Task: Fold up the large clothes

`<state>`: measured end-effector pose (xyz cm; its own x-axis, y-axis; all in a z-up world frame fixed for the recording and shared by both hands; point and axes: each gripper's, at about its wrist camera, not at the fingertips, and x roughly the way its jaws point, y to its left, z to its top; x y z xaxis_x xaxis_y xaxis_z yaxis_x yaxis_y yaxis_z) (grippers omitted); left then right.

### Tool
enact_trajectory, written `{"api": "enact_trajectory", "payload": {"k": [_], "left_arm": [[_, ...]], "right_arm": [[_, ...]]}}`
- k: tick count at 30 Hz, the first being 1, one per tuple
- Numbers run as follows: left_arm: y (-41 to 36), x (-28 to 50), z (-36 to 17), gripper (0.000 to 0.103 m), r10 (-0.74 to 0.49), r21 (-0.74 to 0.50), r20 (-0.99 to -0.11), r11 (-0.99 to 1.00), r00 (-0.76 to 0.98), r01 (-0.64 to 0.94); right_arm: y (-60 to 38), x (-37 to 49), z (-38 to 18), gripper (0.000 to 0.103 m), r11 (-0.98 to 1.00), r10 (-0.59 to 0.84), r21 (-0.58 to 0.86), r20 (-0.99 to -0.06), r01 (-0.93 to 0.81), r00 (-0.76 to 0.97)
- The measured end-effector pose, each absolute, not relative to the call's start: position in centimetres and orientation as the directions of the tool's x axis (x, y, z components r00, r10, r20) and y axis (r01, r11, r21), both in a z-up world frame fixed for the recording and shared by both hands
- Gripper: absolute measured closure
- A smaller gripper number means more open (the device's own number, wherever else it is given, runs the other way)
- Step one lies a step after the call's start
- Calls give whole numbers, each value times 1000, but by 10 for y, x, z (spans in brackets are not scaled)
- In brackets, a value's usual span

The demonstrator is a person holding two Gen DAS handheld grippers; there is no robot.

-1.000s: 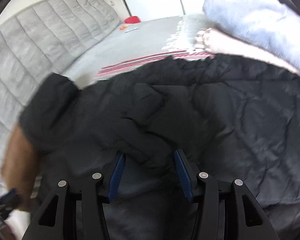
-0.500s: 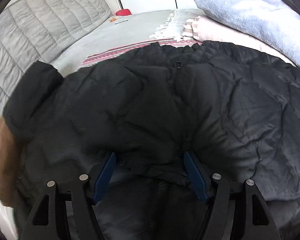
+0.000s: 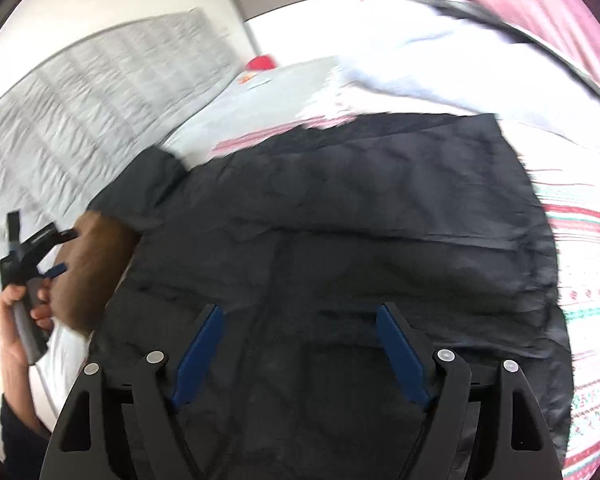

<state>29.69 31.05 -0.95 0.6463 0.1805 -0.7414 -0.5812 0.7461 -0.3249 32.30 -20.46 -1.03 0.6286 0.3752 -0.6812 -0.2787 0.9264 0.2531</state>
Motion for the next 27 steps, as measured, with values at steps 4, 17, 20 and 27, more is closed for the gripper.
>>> {"api": "enact_trajectory", "payload": {"k": [4,17,20,27], "left_arm": [[363,324,0,10,228,-360,-733,670,641,-649],[434,410,-33,33,167,-498,-751,491,638,-715],[434,411,-36,75,158,-557,-715,459,681,-692],[410,408,3,97,237,-549,-650,510,722,-662]], "right_arm": [[-223,331,-12,23,908,419,334,-686,-254,595],[-282,335,-4,21,829,514,535,-614,-163,599],[-292,337,-6,21,786,553,603,-593,-133,585],[-305,336,-4,21,794,527,598,-586,-111,616]]}}
